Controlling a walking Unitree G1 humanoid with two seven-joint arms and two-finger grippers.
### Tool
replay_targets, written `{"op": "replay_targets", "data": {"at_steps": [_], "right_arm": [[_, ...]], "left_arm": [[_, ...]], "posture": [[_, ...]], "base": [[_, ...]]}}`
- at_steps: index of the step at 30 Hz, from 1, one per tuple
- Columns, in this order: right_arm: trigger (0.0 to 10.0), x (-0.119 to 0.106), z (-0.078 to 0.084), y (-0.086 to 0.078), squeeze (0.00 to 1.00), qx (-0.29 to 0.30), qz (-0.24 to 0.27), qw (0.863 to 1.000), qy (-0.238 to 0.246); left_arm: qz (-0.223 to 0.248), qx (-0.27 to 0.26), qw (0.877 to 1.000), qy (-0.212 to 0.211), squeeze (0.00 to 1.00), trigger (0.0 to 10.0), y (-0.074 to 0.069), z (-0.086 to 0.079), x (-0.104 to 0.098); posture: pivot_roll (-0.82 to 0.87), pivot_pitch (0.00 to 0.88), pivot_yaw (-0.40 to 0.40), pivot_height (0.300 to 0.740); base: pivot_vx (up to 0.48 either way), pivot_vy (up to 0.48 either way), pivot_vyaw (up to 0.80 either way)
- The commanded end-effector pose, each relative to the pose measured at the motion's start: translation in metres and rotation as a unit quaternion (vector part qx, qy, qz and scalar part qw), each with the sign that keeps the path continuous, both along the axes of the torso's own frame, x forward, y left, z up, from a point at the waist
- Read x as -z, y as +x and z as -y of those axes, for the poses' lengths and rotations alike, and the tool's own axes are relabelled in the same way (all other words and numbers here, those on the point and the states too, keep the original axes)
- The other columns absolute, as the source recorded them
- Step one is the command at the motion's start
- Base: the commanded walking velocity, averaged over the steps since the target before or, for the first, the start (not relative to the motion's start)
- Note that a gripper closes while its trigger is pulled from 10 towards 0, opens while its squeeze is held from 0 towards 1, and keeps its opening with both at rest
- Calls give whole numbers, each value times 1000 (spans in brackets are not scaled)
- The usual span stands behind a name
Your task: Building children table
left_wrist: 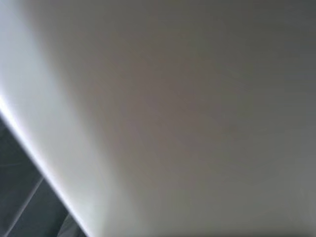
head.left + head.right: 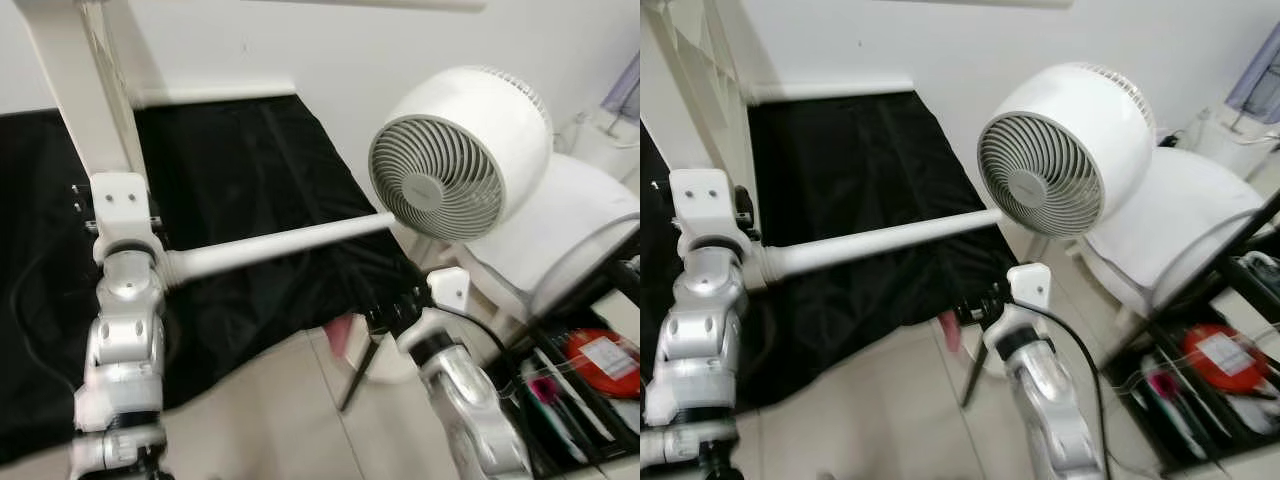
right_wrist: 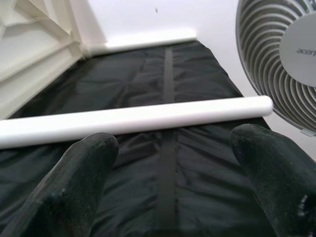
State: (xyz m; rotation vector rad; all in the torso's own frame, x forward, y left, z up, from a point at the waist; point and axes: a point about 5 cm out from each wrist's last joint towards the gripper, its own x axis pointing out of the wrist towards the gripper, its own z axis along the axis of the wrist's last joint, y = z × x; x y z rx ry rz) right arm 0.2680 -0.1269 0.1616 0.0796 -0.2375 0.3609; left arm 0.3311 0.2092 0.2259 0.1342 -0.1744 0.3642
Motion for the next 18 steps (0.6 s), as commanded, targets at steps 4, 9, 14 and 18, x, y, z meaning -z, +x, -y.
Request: {"op": "replay_targets", "data": {"at_steps": [4, 9, 14, 18], "right_arm": [[10000, 4, -1, -1, 0, -9, -10, 1000, -1], [10000, 5, 0, -1, 0, -12, -12, 1000, -5], [10000, 6, 2, -1, 0, -14, -14, 1000, -9], [10000, 6, 3, -2, 0, -15, -15, 1000, -11]], "left_arm": [[-47, -11, 999, -7, 0, 10000, 0, -11, 21], [-53, -4, 998, -14, 0, 10000, -1, -13, 28], [-59, -4, 998, -14, 98, 10000, -2, -16, 31], [-57, -1, 998, -15, 1000, 10000, -2, -18, 31]], "posture": [[34, 148, -56, 740], [35, 152, -55, 740], [35, 151, -56, 740], [35, 149, -59, 740]], "base": [[0, 0, 0], [0, 0, 0], [0, 0, 0], [0, 0, 0]]}}
